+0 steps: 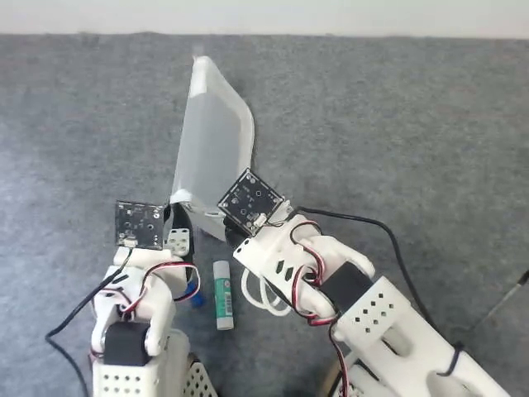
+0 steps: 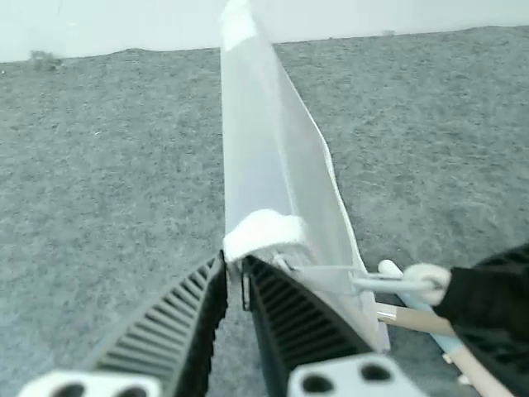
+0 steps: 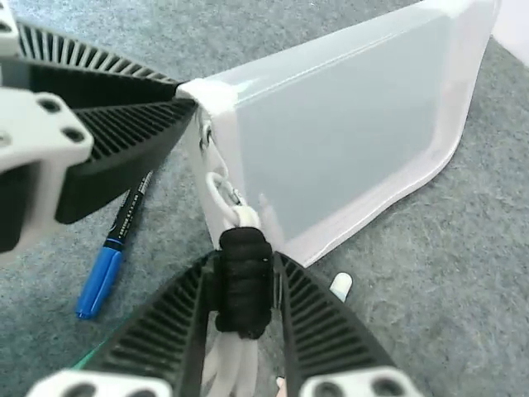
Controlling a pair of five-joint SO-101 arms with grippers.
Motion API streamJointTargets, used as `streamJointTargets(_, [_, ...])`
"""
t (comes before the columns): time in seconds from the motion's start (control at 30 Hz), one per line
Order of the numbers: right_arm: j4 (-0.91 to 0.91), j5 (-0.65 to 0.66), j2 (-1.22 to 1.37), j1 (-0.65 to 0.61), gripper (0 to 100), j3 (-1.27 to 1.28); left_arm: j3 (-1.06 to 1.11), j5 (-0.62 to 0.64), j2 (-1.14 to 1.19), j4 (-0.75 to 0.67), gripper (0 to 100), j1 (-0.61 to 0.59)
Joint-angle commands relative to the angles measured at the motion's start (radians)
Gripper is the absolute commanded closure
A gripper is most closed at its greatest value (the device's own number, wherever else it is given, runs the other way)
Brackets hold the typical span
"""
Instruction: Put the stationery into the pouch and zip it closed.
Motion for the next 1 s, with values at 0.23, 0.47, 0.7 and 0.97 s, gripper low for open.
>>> streamJointTargets(0.23, [0.038,0.029,-0.044,-0.001,99.3,0.032,-0.016,-0.008,0.008,-0.028,99,-0.126])
streamJointTargets(0.47, [0.039,0.031,0.051,0.002,99.3,0.012,-0.016,-0.006,0.008,-0.021,99,-0.164])
streamJointTargets(0.7, [0.079,0.029,0.131,0.041,99.3,-0.051,-0.016,-0.008,0.009,-0.020,99,-0.198])
streamJointTargets(0.97, [0.081,0.029,0.131,0.053,99.3,-0.054,-0.015,-0.009,0.009,-0.020,99,-0.196])
